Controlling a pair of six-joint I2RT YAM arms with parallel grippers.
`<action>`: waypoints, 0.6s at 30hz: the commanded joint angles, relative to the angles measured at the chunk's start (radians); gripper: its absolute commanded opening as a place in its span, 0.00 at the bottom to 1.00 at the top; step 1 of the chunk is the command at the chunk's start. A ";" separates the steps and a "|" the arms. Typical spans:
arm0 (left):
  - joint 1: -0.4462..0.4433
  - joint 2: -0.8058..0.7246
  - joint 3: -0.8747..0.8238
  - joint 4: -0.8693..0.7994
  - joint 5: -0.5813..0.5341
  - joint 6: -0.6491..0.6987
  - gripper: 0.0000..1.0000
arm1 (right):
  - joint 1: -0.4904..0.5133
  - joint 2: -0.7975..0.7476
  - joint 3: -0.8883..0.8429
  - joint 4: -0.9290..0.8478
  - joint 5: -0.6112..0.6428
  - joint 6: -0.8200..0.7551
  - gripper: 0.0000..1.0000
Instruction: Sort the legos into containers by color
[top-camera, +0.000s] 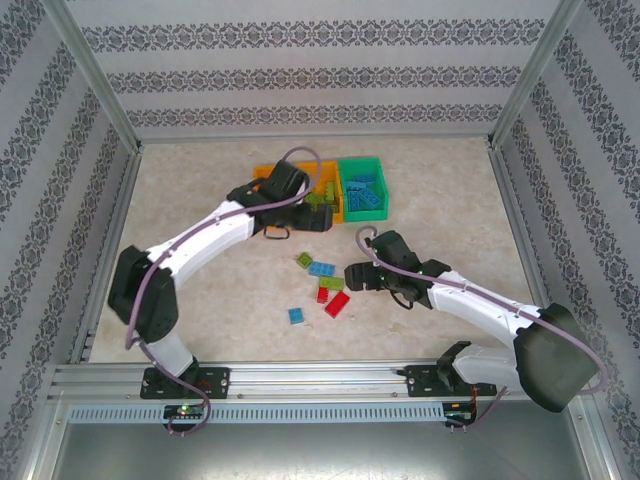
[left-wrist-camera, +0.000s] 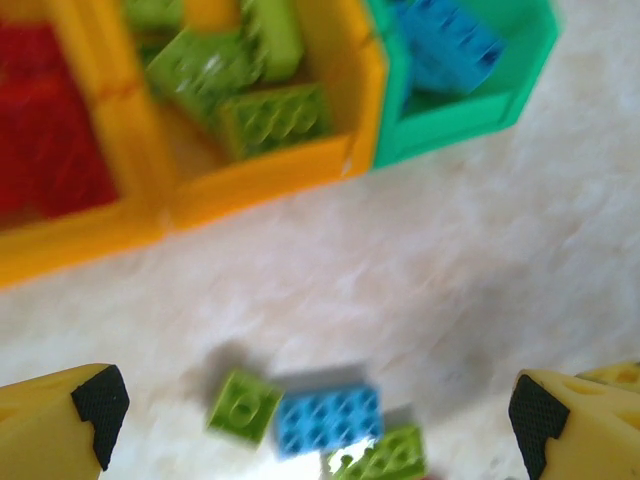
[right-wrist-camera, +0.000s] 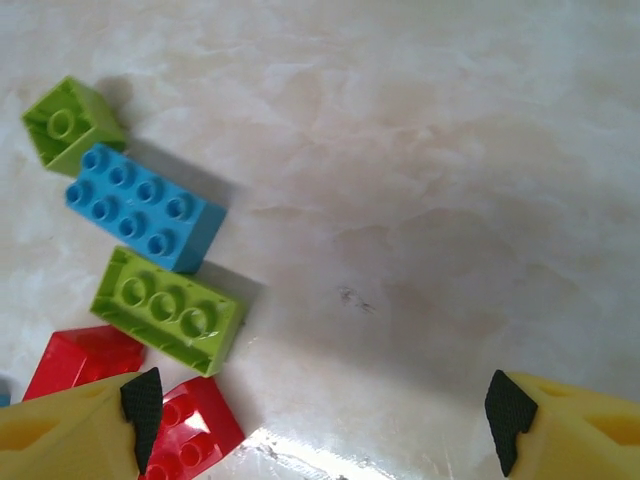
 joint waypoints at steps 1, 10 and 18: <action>-0.007 -0.089 -0.147 -0.004 -0.057 -0.079 0.99 | 0.058 0.025 0.043 -0.010 -0.007 -0.104 0.89; -0.003 -0.262 -0.417 -0.016 -0.119 -0.191 0.99 | 0.224 0.055 0.047 -0.045 -0.033 -0.209 0.98; 0.000 -0.272 -0.452 -0.030 -0.127 -0.214 0.99 | 0.319 0.138 0.080 -0.086 0.018 -0.235 0.98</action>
